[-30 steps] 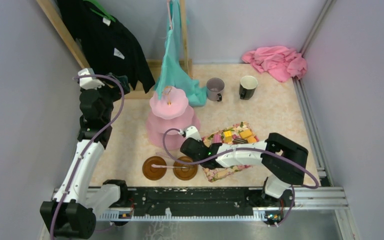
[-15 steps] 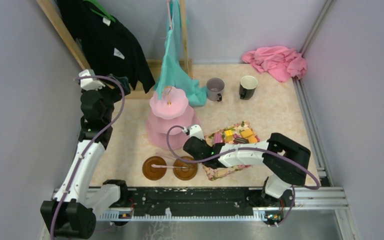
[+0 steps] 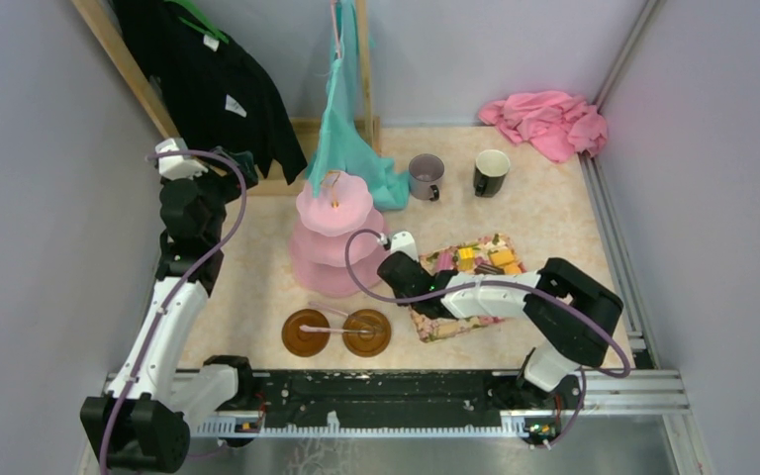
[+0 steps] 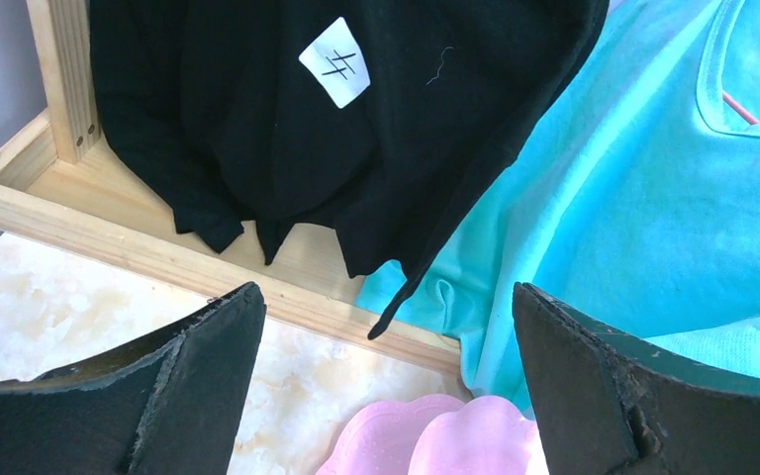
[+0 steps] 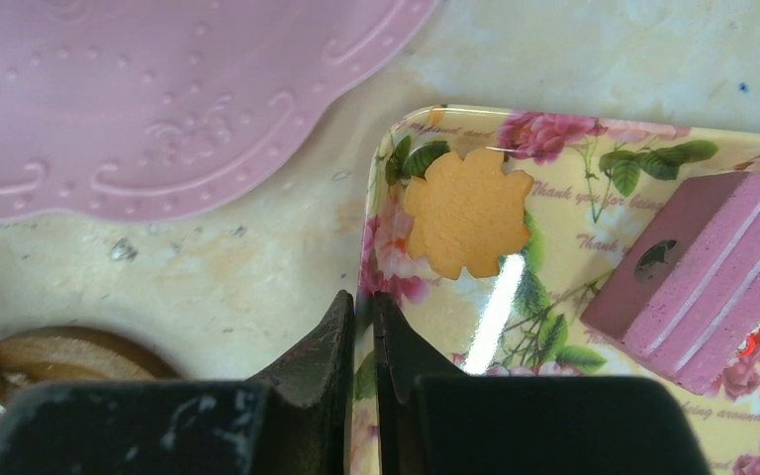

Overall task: Serve the afternoon tea
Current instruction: Move the tray at the center of the board.

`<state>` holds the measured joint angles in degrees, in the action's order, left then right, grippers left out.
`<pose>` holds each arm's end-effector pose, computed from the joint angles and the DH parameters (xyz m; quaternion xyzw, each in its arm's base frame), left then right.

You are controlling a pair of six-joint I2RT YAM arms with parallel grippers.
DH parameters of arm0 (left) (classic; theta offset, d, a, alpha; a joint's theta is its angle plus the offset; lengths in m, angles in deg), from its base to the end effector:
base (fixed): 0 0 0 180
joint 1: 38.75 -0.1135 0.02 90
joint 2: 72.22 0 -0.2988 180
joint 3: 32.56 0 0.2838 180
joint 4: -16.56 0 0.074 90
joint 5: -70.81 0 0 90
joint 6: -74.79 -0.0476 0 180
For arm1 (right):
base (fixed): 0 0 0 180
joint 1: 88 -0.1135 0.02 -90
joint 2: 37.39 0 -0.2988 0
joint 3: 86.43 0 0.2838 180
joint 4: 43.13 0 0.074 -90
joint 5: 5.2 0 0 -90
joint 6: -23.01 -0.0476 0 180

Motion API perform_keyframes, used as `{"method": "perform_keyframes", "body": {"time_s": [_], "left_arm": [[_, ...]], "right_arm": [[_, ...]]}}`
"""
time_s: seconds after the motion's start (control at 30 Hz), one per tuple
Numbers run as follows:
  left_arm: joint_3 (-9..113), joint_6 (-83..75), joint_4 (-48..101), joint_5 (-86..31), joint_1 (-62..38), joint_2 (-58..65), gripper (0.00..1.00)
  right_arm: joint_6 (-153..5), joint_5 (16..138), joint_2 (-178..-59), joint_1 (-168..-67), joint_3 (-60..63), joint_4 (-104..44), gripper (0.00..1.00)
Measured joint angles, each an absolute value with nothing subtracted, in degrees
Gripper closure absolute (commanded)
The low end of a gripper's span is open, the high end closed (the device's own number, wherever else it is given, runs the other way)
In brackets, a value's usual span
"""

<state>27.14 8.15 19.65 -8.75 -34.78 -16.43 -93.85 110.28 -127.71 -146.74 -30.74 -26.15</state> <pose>0.2559 -0.0091 0.3817 -0.1816 0.6782 -0.1055 0.7042 0.1876 0.2696 0.1593 -0.1833 0.9056 0.0651 0.3768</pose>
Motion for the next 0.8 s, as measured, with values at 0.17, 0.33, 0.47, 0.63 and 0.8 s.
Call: {"method": "perform_keyframes", "body": {"time_s": [0.17, 0.33, 0.47, 0.63, 0.8], "left_arm": [[26.9, 8.3, 19.5, -8.7, -34.8, -16.3, 0.01], [26.9, 8.5, 19.2, -8.7, -34.8, -16.1, 0.01], [26.9, 8.6, 19.0, -8.7, -34.8, -15.9, 0.01], [26.9, 8.6, 18.5, -8.7, -34.8, -15.5, 0.01], [26.6, 8.6, 18.0, -8.7, -34.8, -14.9, 0.01]], "right_arm": [[-91.3, 109.2, -127.7, -142.8, -30.7, -26.8, 1.0], [-88.4, 108.2, -128.6, -139.6, -29.8, -27.2, 1.0], [-86.0, 107.4, -130.5, -137.4, -27.9, -27.6, 1.0], [-83.4, 107.0, -133.7, -135.0, -24.6, -28.8, 1.0], [-81.4, 105.7, -135.6, -132.8, -22.5, -29.1, 1.0]]}}
